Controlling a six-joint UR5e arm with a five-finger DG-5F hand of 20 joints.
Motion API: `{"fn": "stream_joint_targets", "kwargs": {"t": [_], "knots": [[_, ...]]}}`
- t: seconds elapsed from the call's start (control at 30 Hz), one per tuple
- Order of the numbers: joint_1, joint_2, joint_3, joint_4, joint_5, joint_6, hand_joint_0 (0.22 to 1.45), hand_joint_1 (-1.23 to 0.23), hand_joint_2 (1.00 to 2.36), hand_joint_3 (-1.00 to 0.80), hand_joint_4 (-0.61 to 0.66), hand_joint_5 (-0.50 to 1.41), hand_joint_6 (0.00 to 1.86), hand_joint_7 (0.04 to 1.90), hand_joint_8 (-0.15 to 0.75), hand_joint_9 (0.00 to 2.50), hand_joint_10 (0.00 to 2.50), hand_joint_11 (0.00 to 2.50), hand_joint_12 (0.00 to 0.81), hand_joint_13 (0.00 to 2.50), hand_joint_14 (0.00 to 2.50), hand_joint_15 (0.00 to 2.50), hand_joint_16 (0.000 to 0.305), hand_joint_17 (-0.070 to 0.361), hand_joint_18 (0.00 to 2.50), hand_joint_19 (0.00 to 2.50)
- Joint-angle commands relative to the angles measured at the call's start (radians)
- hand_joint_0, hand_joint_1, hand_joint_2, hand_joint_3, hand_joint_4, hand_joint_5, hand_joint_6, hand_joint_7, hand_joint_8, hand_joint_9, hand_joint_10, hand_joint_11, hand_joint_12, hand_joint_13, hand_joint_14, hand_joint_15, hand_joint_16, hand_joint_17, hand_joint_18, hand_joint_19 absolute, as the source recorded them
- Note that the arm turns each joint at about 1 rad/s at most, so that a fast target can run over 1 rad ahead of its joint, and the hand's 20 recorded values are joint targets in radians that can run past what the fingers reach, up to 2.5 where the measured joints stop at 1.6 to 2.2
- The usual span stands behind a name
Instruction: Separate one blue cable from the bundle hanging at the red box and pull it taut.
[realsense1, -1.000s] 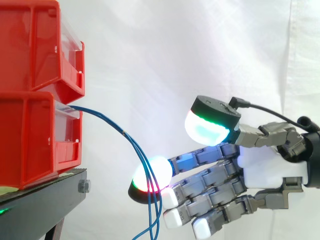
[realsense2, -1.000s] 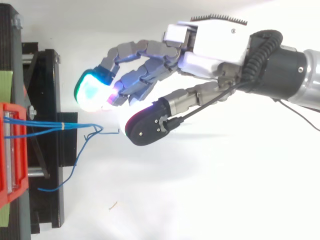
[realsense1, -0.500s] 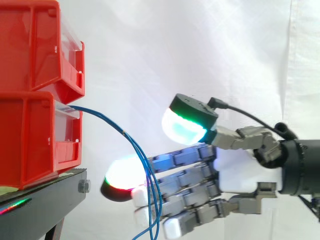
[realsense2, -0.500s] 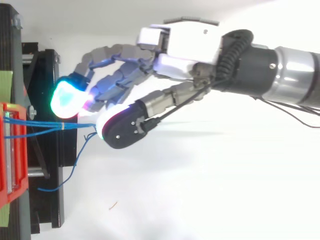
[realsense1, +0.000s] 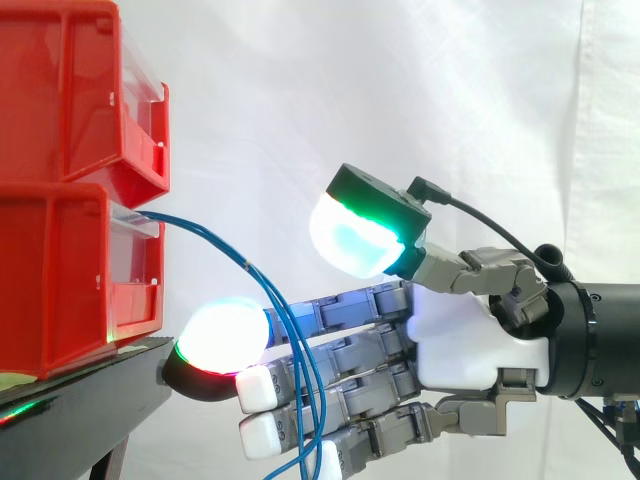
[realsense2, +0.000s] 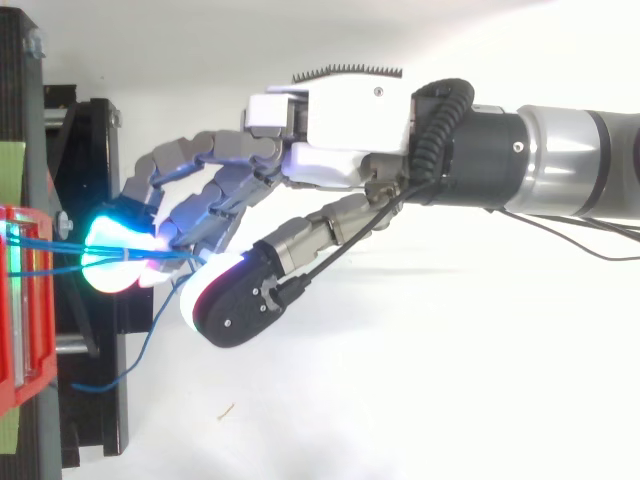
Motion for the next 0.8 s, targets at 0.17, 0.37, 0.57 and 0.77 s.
{"fn": "stream_joint_targets", "kwargs": {"t": [0.17,0.37,0.57,0.77], "knots": [[0.000,0.000,0.000,0.000,-0.027,0.007,0.55,-0.68,1.01,-0.41,0.23,-0.18,0.50,0.90,0.296,0.63,0.01,0.44,0.318,0.67,0.01,0.34,0.041,0.092,0.69,0.41],[-0.006,0.000,0.000,0.000,-0.036,0.007,0.58,-0.70,1.01,-0.34,0.22,-0.17,0.50,0.93,0.292,0.63,0.01,0.44,0.312,0.67,0.01,0.33,0.040,0.089,0.68,0.41],[-0.009,0.000,0.003,0.006,-0.037,0.007,0.60,-0.71,1.01,-0.28,0.22,-0.17,0.50,0.97,0.287,0.64,0.01,0.44,0.311,0.68,0.01,0.34,0.039,0.088,0.68,0.41],[-0.009,0.001,0.019,0.003,-0.037,0.007,0.61,-0.72,1.01,-0.21,0.23,-0.16,0.50,0.99,0.295,0.65,0.01,0.45,0.318,0.69,0.01,0.34,0.041,0.092,0.70,0.40]]}}
